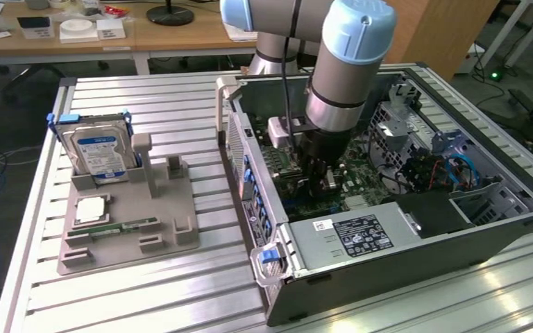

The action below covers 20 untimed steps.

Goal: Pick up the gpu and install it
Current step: 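Insert the gpu into the slot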

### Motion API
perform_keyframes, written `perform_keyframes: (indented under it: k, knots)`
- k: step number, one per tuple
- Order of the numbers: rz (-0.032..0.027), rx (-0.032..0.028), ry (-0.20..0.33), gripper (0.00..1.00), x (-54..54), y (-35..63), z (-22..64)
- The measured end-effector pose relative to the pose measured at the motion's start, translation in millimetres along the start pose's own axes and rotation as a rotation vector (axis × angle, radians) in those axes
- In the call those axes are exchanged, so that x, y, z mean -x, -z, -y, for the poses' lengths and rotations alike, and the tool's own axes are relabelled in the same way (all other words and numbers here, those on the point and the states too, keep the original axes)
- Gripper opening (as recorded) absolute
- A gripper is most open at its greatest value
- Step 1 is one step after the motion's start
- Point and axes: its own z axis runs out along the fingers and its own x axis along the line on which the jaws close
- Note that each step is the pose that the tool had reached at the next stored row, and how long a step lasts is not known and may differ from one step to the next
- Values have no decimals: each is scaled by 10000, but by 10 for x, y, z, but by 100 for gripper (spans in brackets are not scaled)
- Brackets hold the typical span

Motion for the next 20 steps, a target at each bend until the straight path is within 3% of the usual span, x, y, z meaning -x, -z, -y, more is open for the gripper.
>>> perform_keyframes:
  k: [14, 19, 20]
  knots:
    - [6, -158, 3, 35, 11, 475, 10]
    - [8, -164, 2, 34, 12, 498, 10]
    - [7, -165, 2, 28, 12, 498, 10]
